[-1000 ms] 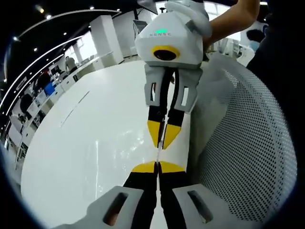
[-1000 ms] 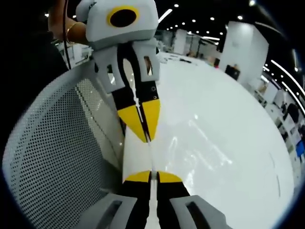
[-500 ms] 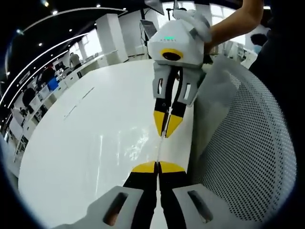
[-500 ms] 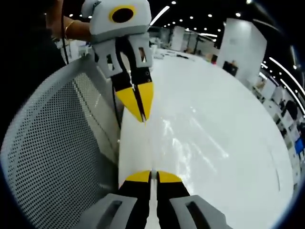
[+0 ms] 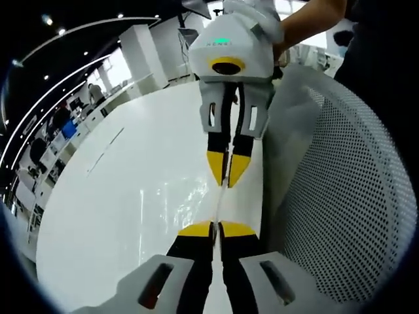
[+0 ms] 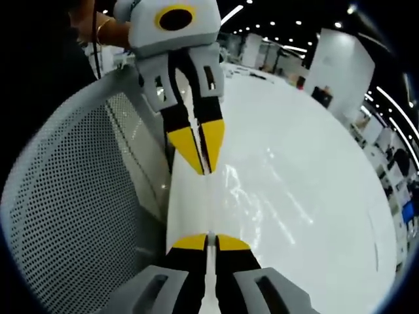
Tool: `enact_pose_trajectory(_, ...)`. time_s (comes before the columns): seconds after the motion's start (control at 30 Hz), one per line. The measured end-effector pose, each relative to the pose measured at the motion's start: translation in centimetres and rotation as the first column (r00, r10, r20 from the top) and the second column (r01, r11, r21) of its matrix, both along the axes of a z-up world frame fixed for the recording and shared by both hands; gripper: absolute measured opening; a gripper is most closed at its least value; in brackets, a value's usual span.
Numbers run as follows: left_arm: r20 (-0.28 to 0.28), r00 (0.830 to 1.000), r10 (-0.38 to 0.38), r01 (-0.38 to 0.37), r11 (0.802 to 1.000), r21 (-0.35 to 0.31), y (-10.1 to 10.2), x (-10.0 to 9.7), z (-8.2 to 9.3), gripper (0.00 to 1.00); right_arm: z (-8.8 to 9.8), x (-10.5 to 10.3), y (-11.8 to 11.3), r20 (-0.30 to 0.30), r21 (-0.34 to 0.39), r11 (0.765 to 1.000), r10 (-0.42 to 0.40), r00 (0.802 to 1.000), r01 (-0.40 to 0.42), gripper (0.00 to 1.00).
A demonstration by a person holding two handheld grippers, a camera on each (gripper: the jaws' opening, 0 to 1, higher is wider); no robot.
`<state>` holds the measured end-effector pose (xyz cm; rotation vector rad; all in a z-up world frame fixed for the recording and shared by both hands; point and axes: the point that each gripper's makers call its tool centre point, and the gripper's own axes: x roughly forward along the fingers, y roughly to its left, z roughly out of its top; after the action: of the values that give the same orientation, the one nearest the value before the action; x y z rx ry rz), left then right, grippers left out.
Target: Open the resealable bag by pulling the two sides of the seal apart until the entire bag opening is separated and visibly accessible.
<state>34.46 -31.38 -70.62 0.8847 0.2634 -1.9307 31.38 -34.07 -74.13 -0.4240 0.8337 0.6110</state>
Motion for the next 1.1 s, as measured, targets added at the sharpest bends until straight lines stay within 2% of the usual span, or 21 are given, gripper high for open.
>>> enact_pose_trajectory(0.13, 0.047, 0.999, -0.020, 0.020, 1.000, 0.012, -0.2, 0.0, -0.4, 0.05, 0.2, 0.2, 0.3, 0.009, -0.012, 1.000, 0.011, 1.000, -0.011, 0.00)
enact_pose_trajectory(0.4, 0.054, 0.998, -0.045, 0.044, 0.999, 0.016, -0.6, -0.6, -0.4, 0.04, 0.4, 0.6, 1.0, 0.017, -0.005, 1.000, 0.020, 1.000, -0.020, 0.00)
enact_pose_trajectory(0.43, 0.074, 0.995, -0.064, 0.062, 0.998, 0.028, -0.8, -0.7, -0.8, 0.04, 0.5, 0.8, 1.5, 0.022, -0.002, 1.000, 0.028, 0.999, -0.028, 0.00)
enact_pose_trajectory(1.1, 0.068, 0.991, -0.112, 0.109, 0.993, 0.043, -1.3, -1.9, -1.0, 0.00, 1.2, 1.4, 2.5, 0.041, -0.005, 0.999, 0.053, 0.998, -0.053, 0.00)
